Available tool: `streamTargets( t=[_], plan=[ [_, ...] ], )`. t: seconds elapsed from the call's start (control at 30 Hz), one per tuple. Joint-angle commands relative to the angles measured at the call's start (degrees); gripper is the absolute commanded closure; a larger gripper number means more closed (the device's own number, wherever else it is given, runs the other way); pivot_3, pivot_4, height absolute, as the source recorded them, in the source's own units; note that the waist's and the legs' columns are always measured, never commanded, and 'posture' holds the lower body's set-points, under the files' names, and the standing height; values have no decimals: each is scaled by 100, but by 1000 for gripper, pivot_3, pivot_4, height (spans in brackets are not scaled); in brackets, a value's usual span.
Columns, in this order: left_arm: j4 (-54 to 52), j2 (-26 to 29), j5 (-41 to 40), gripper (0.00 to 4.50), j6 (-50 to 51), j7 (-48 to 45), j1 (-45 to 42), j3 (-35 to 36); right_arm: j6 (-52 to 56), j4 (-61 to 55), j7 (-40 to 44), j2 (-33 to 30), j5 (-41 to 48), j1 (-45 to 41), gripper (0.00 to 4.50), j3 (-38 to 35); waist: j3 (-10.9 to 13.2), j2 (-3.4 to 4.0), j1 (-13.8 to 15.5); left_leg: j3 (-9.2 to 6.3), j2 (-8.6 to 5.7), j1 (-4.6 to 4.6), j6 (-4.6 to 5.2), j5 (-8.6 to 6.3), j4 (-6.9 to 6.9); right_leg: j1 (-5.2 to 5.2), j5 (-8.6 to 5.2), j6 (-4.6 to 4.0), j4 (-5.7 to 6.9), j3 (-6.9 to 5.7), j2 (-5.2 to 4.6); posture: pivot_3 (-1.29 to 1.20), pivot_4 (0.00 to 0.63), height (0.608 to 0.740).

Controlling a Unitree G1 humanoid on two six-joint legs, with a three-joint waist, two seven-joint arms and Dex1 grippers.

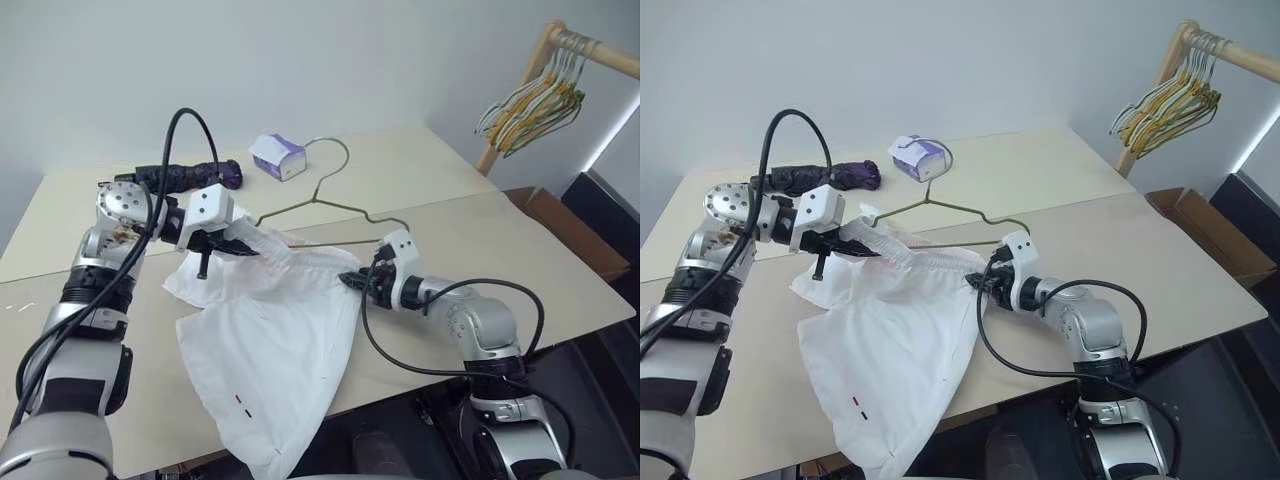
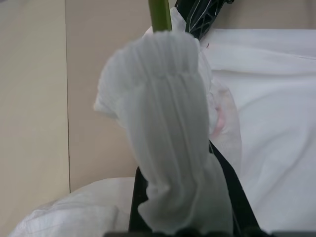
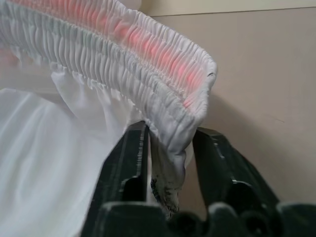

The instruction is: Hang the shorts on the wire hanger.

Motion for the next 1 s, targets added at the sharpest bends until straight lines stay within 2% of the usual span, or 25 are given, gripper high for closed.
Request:
streamTargets(
  t=[0.03,0.07,0.53,0.67,0.83,1.0],
  plan=[
    [-266,92,-68,4500,105,79,133,175,-93,-414,55,-60,260,48,4215,-246,0,1,-10,0,0,0,0,0,0,0,0,0,0,0,0,-163,0,740],
    [-299,108,-60,4500,125,102,209,186,-98,-488,59,-74,306,88,4476,-290,0,0,-18,0,0,0,0,0,0,0,0,0,1,0,0,-163,0,740],
    [-13,644,445,4500,-426,472,851,160,-261,-512,77,-865,510,275,4476,-861,0,0,30,-2,-1,3,4,-3,-1,3,0,0,0,-1,-2,-159,0,740],
    [-69,753,400,4500,-513,377,974,194,-301,-377,-2,-954,477,237,4476,-877,0,0,37,-2,-1,3,6,-4,-1,3,0,0,0,-1,-2,-159,0,740],
    [266,1062,917,4500,-979,626,1026,-14,-401,-338,32,-1098,479,228,4476,-914,0,0,49,-2,-1,2,5,-3,-1,1,0,0,0,-1,-2,-157,0,740],
    [424,976,1220,4500,-1159,892,909,-230,-563,-675,175,-1313,385,248,4476,-635,0,0,117,-1,-4,2,7,-4,-1,3,0,0,-1,-1,-4,-157,0,740]
  ],
)
